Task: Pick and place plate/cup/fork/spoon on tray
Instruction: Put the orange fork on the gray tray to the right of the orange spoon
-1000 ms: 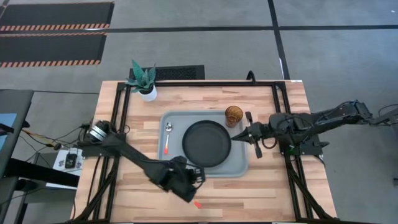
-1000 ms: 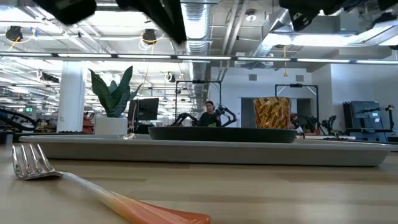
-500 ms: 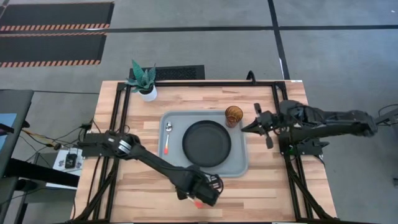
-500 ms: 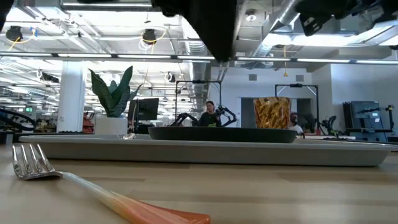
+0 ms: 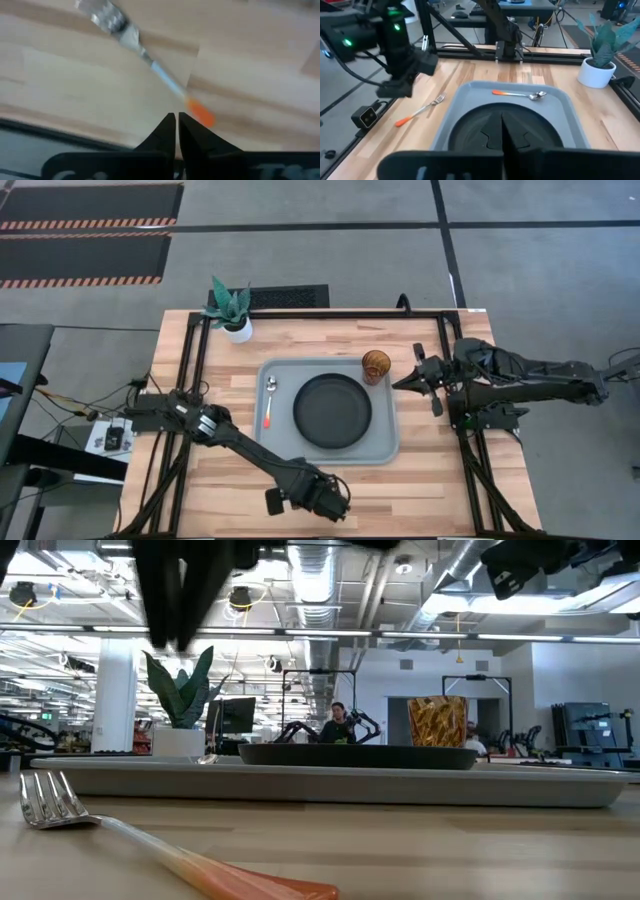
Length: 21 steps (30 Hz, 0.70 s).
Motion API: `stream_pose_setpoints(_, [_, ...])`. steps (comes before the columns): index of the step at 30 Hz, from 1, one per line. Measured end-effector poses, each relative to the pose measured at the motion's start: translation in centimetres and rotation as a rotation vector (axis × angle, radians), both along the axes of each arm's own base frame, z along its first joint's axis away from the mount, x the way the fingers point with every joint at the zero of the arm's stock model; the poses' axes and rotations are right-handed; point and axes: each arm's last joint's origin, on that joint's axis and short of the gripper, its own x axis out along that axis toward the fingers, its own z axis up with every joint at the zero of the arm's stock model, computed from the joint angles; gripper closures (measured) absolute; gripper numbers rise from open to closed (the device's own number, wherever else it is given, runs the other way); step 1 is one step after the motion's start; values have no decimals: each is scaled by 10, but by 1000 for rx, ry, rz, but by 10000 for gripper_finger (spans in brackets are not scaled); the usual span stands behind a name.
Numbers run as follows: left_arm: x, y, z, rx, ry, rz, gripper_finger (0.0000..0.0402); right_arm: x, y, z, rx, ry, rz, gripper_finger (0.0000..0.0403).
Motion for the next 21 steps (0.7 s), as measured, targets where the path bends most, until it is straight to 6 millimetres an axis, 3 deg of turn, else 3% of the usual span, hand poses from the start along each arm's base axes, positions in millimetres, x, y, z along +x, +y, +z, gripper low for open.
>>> stream_pose_setpoints(6, [3, 22, -23, -1, 109, 71, 347, 0, 1, 0, 6, 0, 22, 399])
stream_pose_setpoints(15, [7, 18, -45, -108, 101, 106, 259, -1, 1, -2, 9, 21, 23, 399])
stream_pose_setpoints(21, [2, 19, -55, -120, 154, 111, 240, -1, 1, -3, 10, 29, 23, 397])
